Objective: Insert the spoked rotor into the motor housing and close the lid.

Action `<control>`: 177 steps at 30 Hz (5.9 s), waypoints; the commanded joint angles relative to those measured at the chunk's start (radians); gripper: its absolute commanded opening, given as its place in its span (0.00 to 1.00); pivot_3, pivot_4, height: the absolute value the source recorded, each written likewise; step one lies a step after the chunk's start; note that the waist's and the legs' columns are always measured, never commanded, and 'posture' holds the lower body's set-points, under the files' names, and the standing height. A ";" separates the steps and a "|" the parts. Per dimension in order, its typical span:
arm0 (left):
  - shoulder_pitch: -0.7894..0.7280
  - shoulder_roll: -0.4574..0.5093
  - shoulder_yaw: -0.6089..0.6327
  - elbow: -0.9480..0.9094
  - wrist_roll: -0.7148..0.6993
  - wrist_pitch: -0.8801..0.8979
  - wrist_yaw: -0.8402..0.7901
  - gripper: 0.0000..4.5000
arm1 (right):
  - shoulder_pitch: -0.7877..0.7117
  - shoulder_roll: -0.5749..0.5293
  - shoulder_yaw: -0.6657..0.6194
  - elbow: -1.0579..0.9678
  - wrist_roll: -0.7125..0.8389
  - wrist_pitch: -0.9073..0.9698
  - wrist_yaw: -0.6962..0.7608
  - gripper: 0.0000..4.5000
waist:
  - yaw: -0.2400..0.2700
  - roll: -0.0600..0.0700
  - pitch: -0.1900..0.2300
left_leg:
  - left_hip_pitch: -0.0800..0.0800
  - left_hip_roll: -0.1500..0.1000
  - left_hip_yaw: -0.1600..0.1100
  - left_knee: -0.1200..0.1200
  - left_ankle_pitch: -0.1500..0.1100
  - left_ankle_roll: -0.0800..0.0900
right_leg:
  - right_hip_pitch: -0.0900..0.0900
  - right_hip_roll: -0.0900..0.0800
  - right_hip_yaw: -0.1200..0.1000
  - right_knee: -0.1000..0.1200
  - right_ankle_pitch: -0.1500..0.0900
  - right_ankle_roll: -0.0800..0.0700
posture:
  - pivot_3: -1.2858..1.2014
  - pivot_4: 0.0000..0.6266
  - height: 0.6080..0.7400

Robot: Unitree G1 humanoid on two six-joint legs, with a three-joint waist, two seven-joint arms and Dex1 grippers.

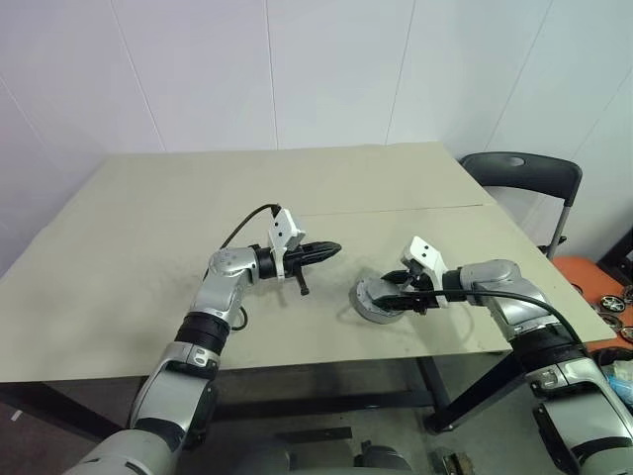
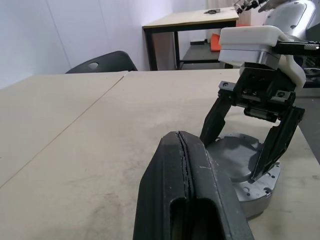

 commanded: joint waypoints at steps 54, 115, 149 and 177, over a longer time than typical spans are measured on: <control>-0.227 -0.184 -0.076 0.471 0.175 -0.239 -0.007 0.00 | 0.067 -0.035 0.063 -0.066 -0.086 0.053 -0.058 0.68 | -0.009 0.001 0.003 | -0.006 0.001 0.000 -0.016 -0.002 0.003 | -0.008 0.001 0.001 -0.014 0.003 0.008 | 0.52 0.00 1.00; -0.161 -0.205 -0.196 0.548 0.330 -0.159 -0.033 0.00 | 0.011 -0.057 -0.405 0.095 0.300 0.633 -0.275 0.99 | 0.021 -0.003 -0.002 | -0.007 0.001 0.000 -0.020 -0.004 0.007 | -0.006 -0.001 -0.002 -0.026 0.005 0.004 | 0.52 0.00 1.00; -0.194 -0.139 -0.223 0.527 0.364 -0.189 -0.052 0.00 | -0.012 0.389 -0.689 -0.077 0.431 0.981 -0.636 0.99 | -0.040 -0.006 -0.002 | -0.002 0.003 -0.001 -0.016 -0.004 0.007 | -0.006 0.002 0.002 -0.013 0.003 0.008 | 0.52 0.00 1.00; -0.250 -0.121 -0.051 0.574 0.282 -0.200 0.311 0.00 | 0.013 0.452 -0.663 -0.042 0.478 0.876 -0.695 0.49 | -0.061 0.013 0.001 | -0.003 0.001 0.000 -0.018 -0.004 0.007 | -0.016 0.000 0.003 -0.016 0.014 0.011 | 0.52 0.00 1.00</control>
